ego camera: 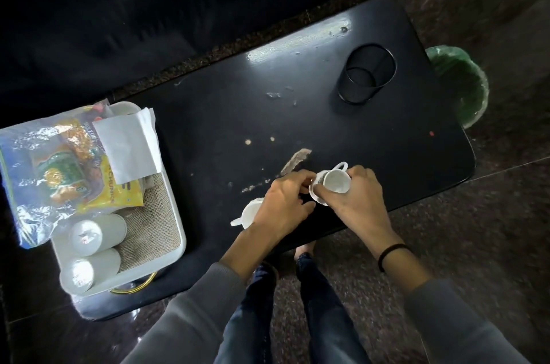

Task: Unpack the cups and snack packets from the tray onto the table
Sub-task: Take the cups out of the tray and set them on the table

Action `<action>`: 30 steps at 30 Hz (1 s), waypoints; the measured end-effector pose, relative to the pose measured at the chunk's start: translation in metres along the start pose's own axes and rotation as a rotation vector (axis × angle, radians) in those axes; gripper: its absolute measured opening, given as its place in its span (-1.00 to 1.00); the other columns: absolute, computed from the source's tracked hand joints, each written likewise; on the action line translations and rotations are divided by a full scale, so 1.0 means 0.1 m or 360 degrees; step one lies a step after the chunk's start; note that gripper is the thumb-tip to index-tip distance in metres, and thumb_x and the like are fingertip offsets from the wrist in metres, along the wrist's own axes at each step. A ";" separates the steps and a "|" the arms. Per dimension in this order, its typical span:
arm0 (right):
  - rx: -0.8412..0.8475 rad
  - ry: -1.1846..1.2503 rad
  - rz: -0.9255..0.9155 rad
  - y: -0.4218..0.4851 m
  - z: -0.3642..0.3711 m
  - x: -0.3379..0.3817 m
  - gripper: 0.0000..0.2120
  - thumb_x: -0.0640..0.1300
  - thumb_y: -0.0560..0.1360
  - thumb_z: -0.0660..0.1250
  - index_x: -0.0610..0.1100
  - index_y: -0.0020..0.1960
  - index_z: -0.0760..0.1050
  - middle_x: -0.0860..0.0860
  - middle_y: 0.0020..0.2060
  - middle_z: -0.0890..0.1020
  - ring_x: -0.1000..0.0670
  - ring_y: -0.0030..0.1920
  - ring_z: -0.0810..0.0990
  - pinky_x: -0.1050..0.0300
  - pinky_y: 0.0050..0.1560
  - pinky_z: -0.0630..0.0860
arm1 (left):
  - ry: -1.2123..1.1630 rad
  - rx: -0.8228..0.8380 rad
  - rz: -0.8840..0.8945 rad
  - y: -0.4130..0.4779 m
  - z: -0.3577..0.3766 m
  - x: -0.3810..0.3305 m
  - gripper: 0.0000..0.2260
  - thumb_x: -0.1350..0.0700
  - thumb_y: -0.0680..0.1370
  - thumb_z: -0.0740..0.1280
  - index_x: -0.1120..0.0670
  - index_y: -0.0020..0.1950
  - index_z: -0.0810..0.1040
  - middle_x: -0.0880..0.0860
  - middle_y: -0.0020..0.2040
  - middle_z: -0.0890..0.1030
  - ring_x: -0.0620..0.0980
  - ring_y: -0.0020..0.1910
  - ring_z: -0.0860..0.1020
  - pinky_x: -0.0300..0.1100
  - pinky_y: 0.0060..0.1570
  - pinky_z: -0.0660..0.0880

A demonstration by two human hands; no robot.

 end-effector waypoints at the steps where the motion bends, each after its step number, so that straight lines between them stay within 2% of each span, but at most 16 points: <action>1: -0.0007 0.0001 0.0007 -0.01 0.02 0.00 -0.38 0.12 0.34 0.60 -0.25 0.17 0.48 -0.12 0.11 0.49 -0.12 0.11 0.52 0.09 -0.03 0.43 | -0.0012 -0.0009 -0.0015 0.01 0.01 0.01 -0.59 0.35 0.42 0.45 0.13 0.25 0.60 0.06 0.10 0.69 -0.02 0.08 0.65 -0.11 0.11 0.60; 4: -0.0029 -0.0007 0.0003 -0.04 0.05 0.00 -0.36 0.12 0.35 0.59 -0.27 0.19 0.45 -0.14 0.13 0.48 -0.15 0.13 0.52 0.02 0.04 0.48 | -0.0026 -0.0018 -0.0067 0.04 0.01 0.03 -0.60 0.36 0.43 0.45 0.15 0.25 0.61 0.06 0.11 0.70 -0.02 0.07 0.67 -0.10 0.13 0.60; 8: -0.0046 -0.0030 0.0024 -0.05 0.09 -0.01 -0.29 0.17 0.32 0.59 -0.26 0.21 0.42 -0.13 0.14 0.48 -0.15 0.12 0.53 0.01 0.01 0.50 | 0.0001 -0.0009 -0.0132 0.07 0.01 0.07 -0.58 0.39 0.41 0.40 0.14 0.24 0.62 0.06 0.11 0.71 0.01 0.08 0.66 -0.05 0.17 0.58; 13: -0.0085 -0.0067 0.0038 -0.04 0.15 0.00 -0.23 0.26 0.29 0.59 -0.24 0.20 0.38 -0.13 0.13 0.48 -0.15 0.07 0.55 0.08 -0.11 0.40 | 0.0033 -0.0007 -0.0156 0.08 -0.01 0.09 -0.59 0.43 0.43 0.32 0.14 0.22 0.63 0.07 0.10 0.71 0.02 0.12 0.65 -0.05 0.18 0.56; 21: -0.0012 -0.0086 0.0052 -0.10 0.25 0.01 -0.19 0.32 0.32 0.56 -0.23 0.25 0.37 -0.12 0.17 0.48 -0.13 0.13 0.52 0.09 -0.09 0.40 | 0.0174 0.0050 -0.0084 0.06 -0.11 0.10 -0.60 0.46 0.51 0.22 0.20 0.26 0.63 0.16 0.17 0.68 0.09 0.17 0.63 -0.07 0.22 0.53; 25: -0.0052 -0.0106 0.0041 -0.15 0.15 0.05 -0.21 0.39 0.32 0.51 -0.21 0.19 0.35 -0.11 0.15 0.47 -0.04 0.01 0.41 0.07 -0.08 0.41 | 0.0167 -0.0035 -0.0117 0.07 -0.28 0.18 -0.57 0.50 0.53 0.20 0.21 0.30 0.60 0.15 0.25 0.64 0.03 0.23 0.61 -0.14 0.26 0.53; 30: -0.0084 -0.0221 -0.0027 -0.20 0.05 0.24 -0.34 0.31 0.44 0.46 -0.21 0.19 0.39 -0.15 0.16 0.52 -0.20 0.09 0.58 -0.10 0.00 0.58 | 0.0162 -0.0106 -0.0100 -0.01 -0.48 0.22 -0.60 0.47 0.54 0.23 0.18 0.29 0.61 0.13 0.21 0.66 -0.01 0.21 0.62 -0.30 0.20 0.51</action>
Point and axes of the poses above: each hand's wrist, its own y-axis towards the middle knuckle, its own z-axis out of the palm, x = y × z, the point moved 7 cm from there along y, towards the middle knuckle
